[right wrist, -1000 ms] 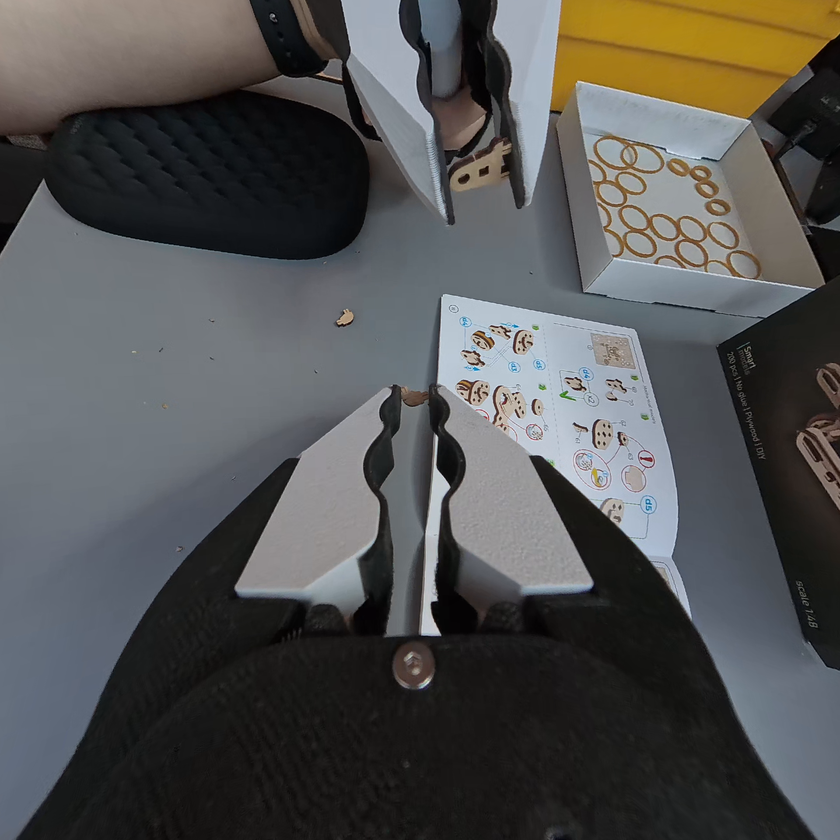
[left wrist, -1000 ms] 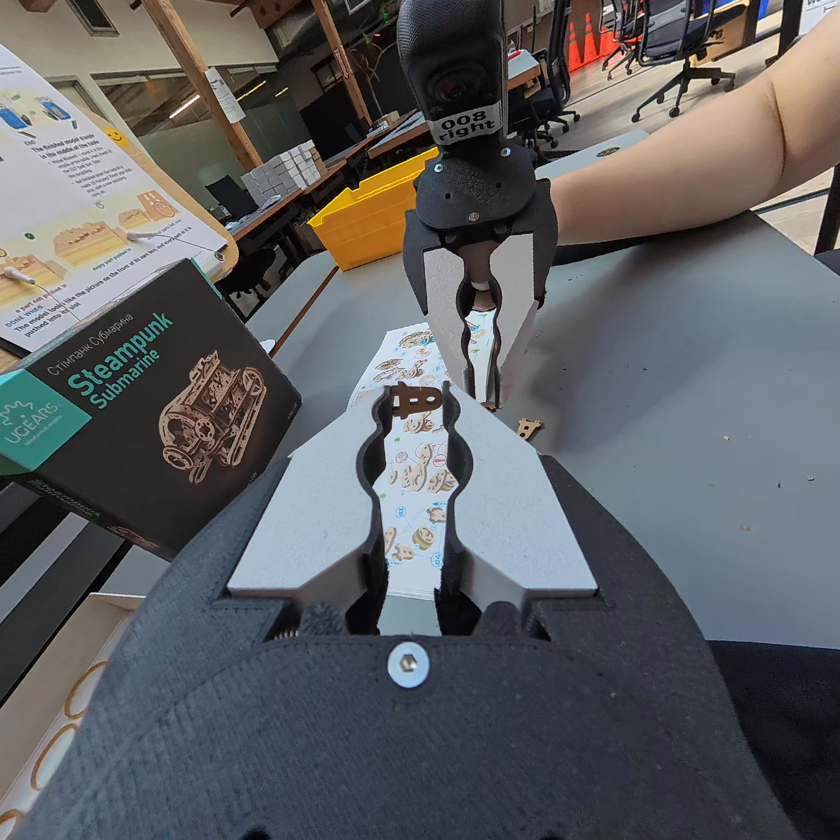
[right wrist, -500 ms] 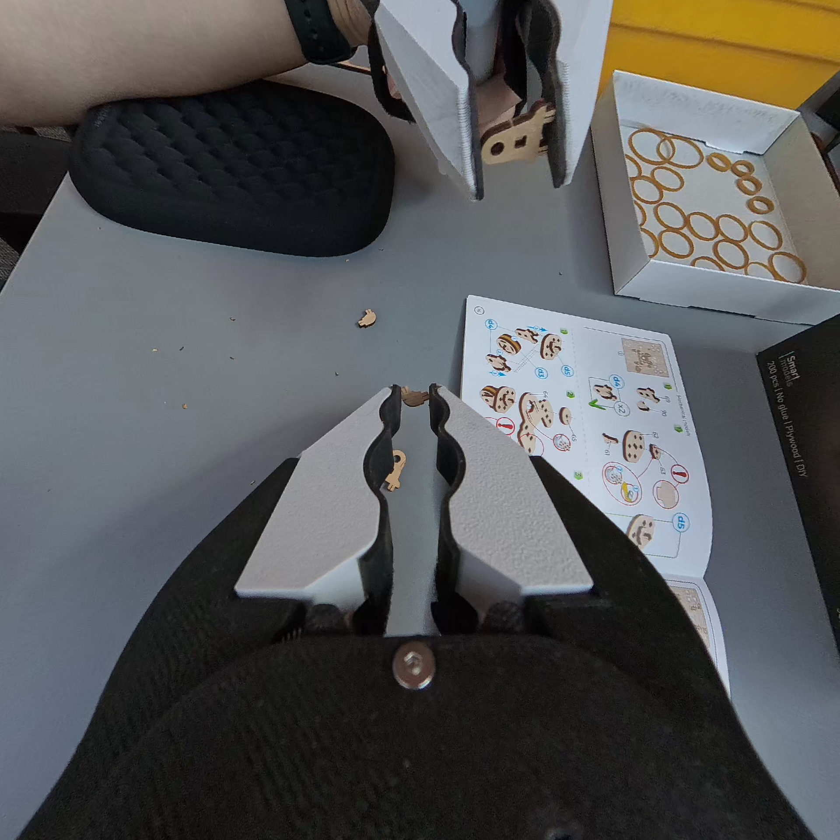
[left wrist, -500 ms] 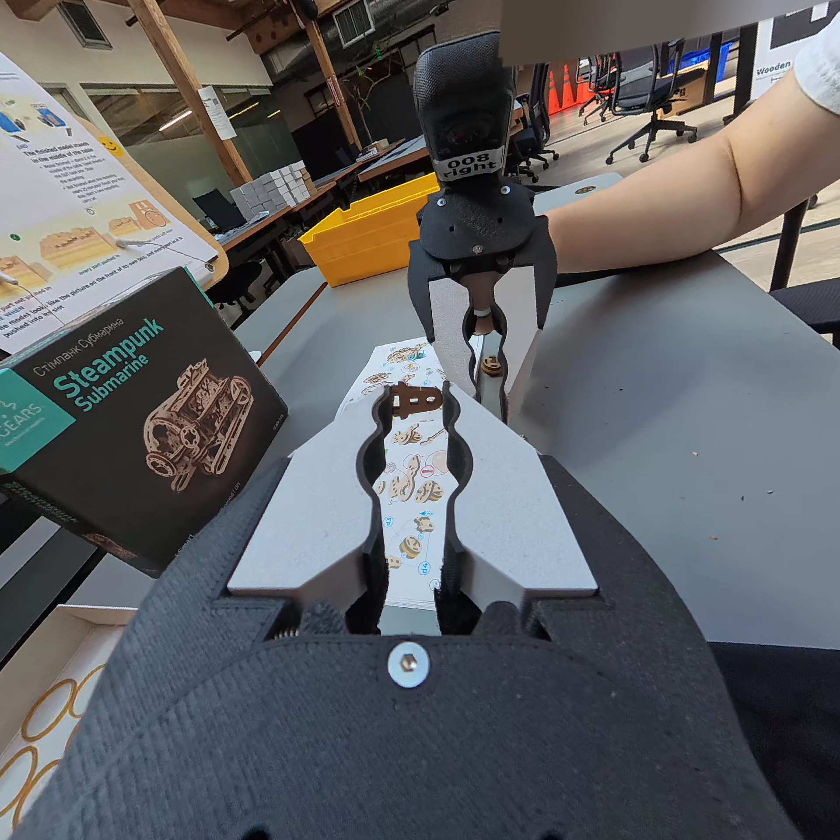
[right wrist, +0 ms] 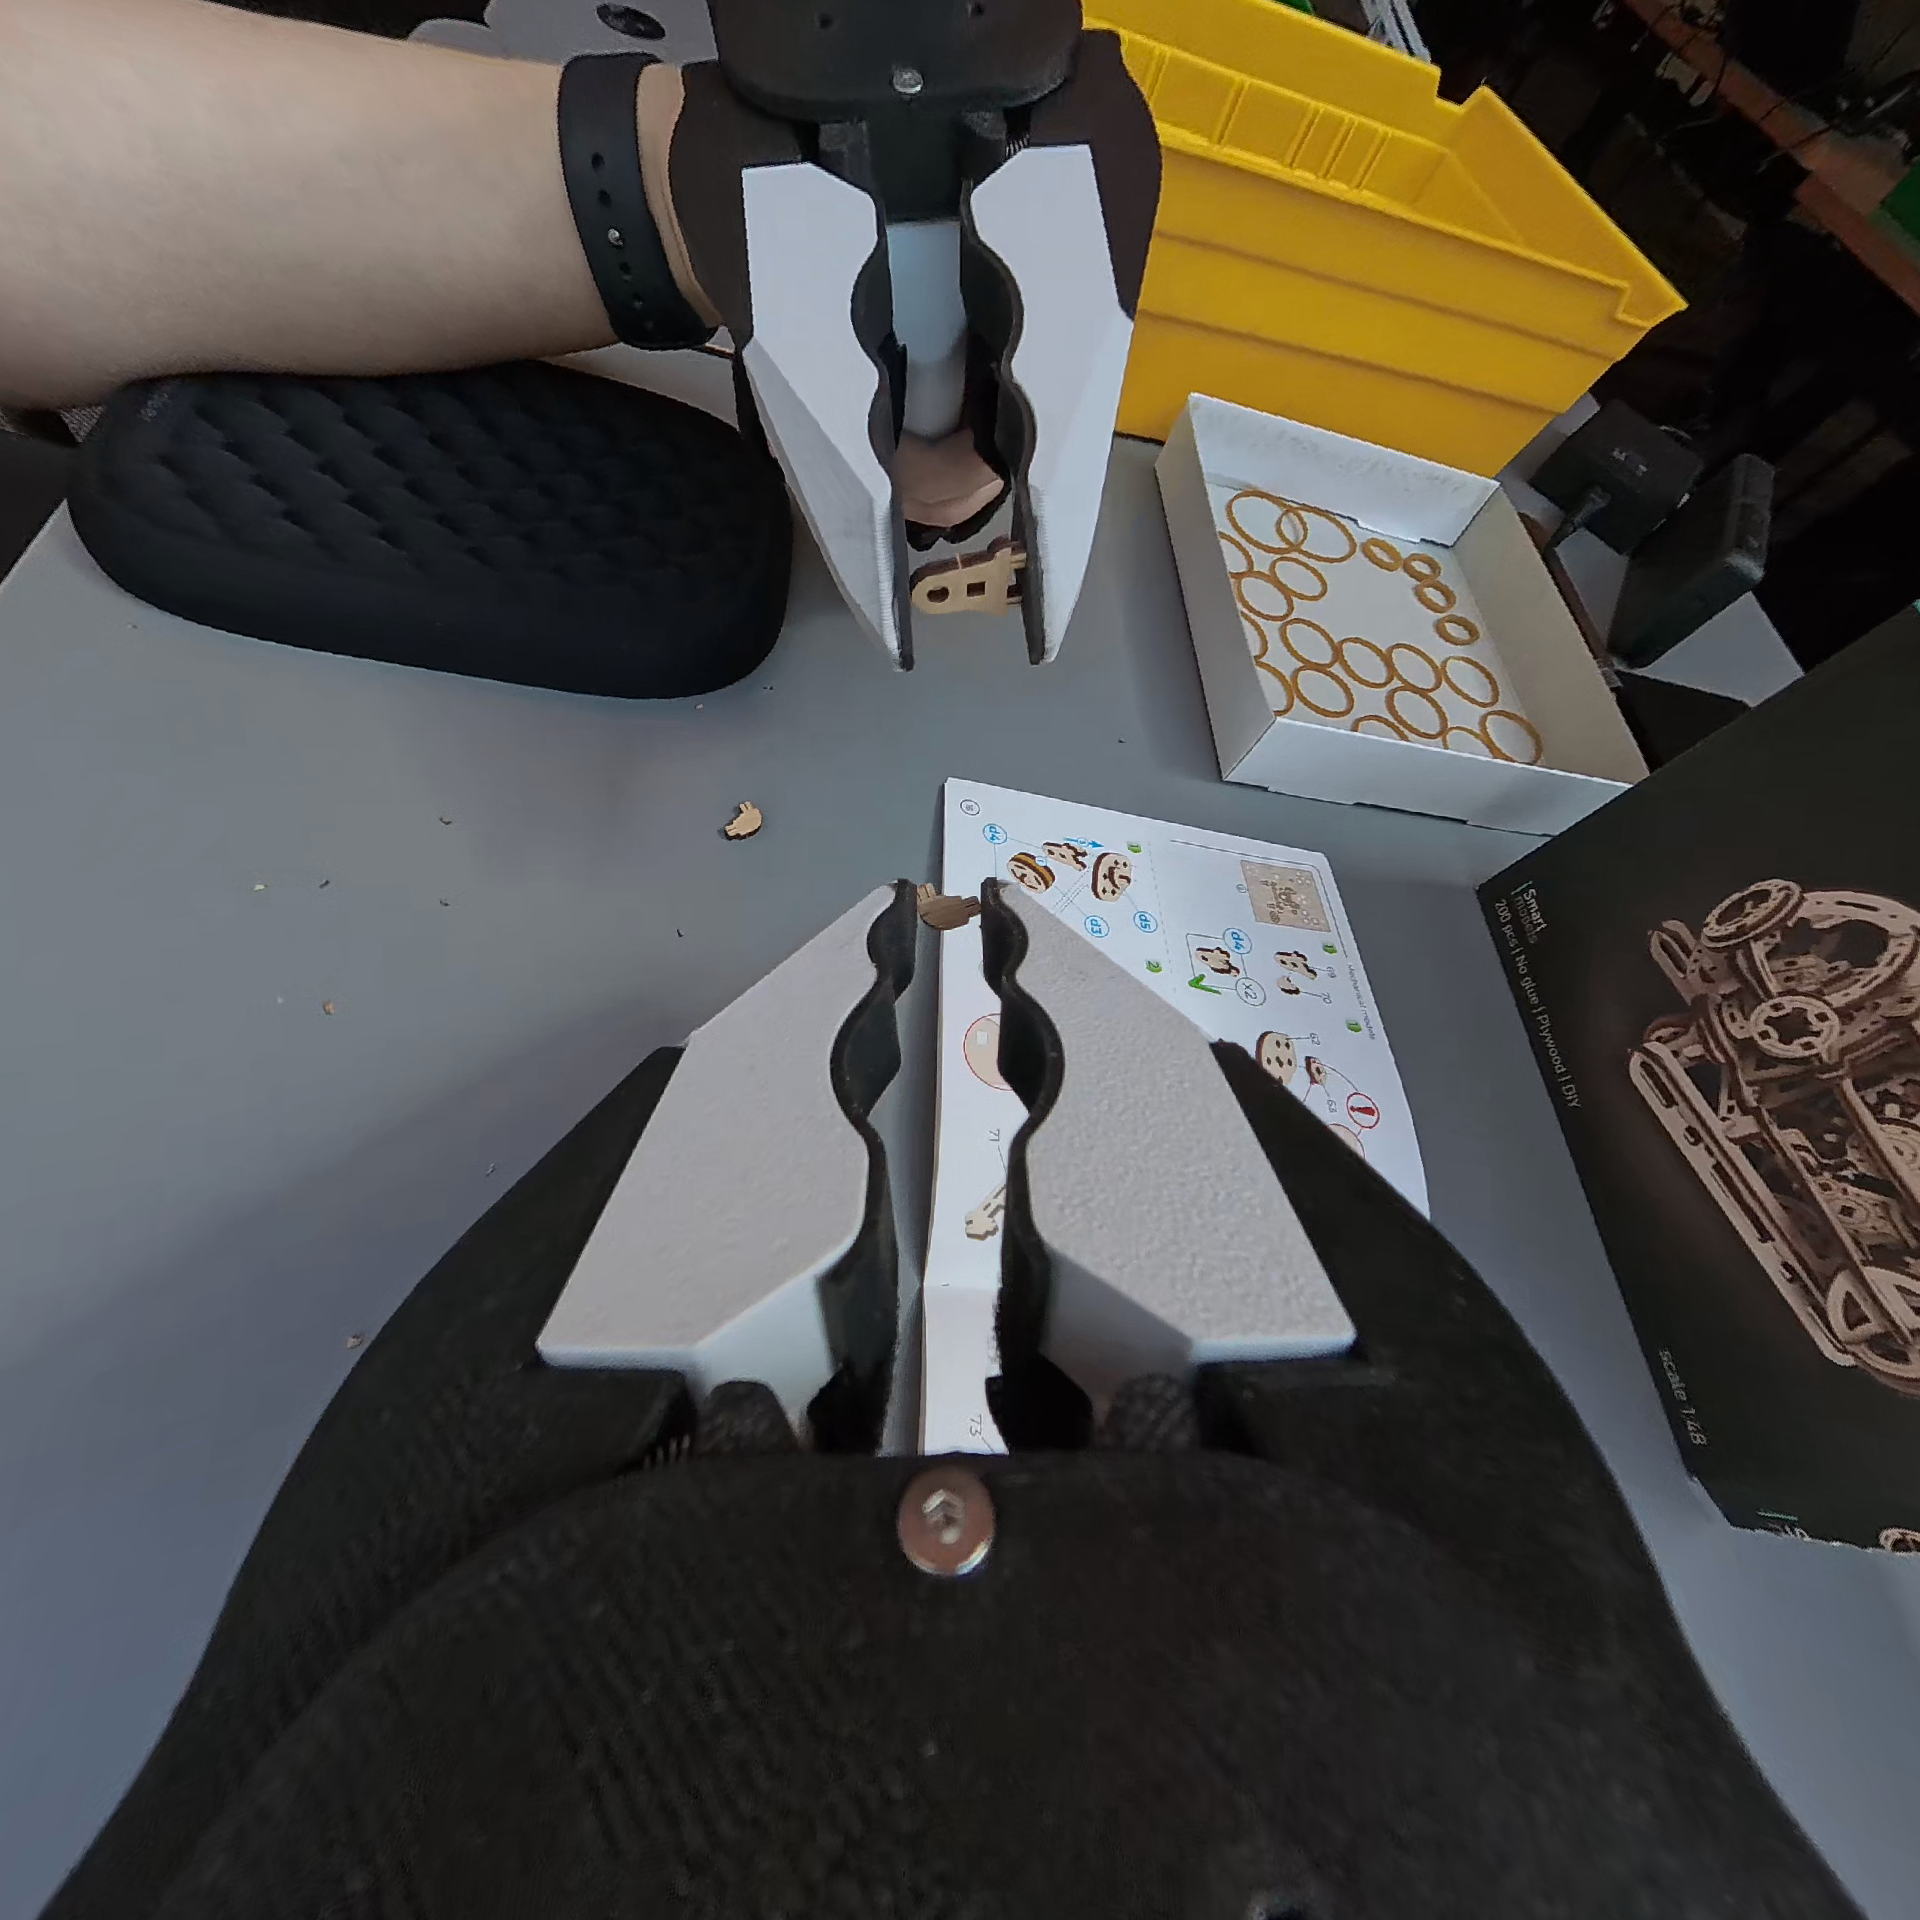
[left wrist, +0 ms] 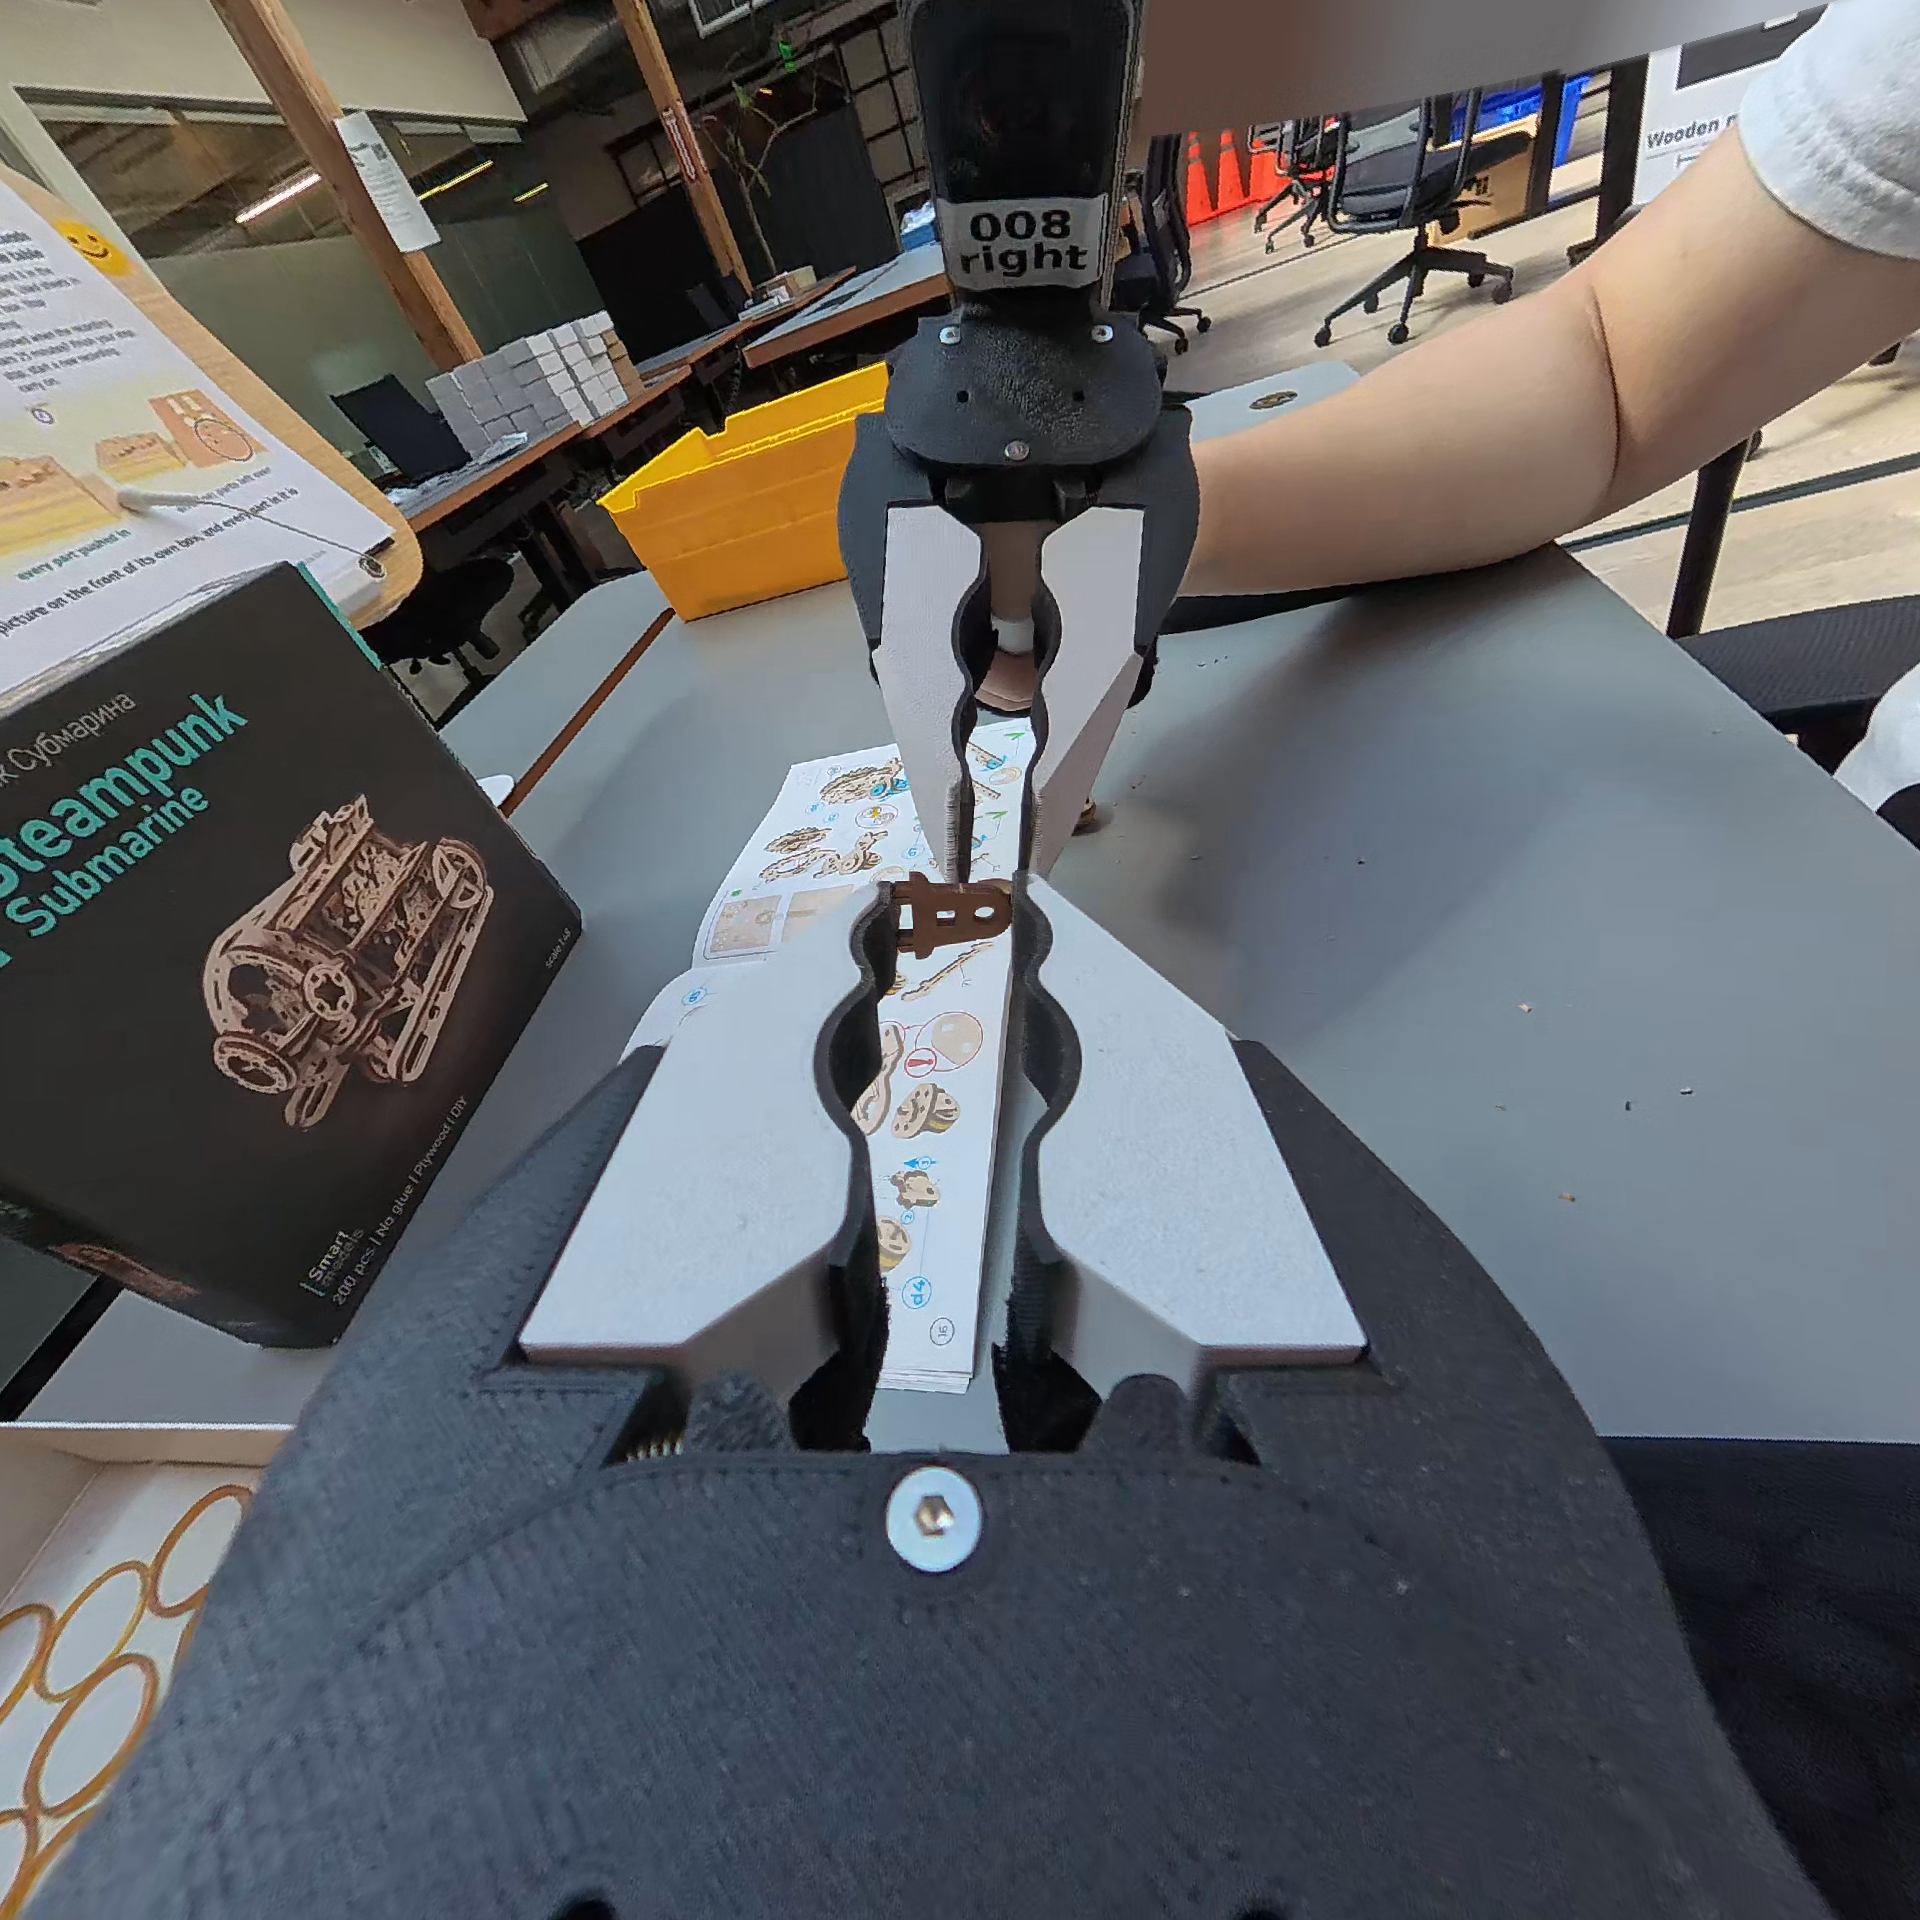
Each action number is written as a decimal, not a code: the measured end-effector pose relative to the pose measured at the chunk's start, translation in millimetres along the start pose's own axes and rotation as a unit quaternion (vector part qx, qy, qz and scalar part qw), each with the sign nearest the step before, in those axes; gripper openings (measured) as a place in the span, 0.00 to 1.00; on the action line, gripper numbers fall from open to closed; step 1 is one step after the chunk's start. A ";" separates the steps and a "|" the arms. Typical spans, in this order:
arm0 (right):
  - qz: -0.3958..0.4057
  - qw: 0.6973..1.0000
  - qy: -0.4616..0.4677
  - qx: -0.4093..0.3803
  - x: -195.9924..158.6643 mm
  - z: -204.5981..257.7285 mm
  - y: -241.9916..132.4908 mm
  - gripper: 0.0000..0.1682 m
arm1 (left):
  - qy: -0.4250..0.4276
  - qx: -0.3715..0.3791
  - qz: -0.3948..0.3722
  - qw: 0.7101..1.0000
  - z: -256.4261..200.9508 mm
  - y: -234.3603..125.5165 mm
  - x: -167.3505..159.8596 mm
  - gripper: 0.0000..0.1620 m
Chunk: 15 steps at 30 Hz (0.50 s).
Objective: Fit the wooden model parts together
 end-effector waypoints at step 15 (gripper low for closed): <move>-0.124 0.990 -0.061 -0.040 30.3 12.0 -21.3 0.07 | 0.000 -0.048 -0.051 0.998 -7.6 11.6 12.7 0.12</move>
Point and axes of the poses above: each gripper's, where its closed fingertips meet, y out along the fingers, x out of its top, z = x × y across the jaws, the point moved 9 cm from there along -y, back along the fingers, and after that the axes turned 11 degrees about -x, right-handed, at the moved point
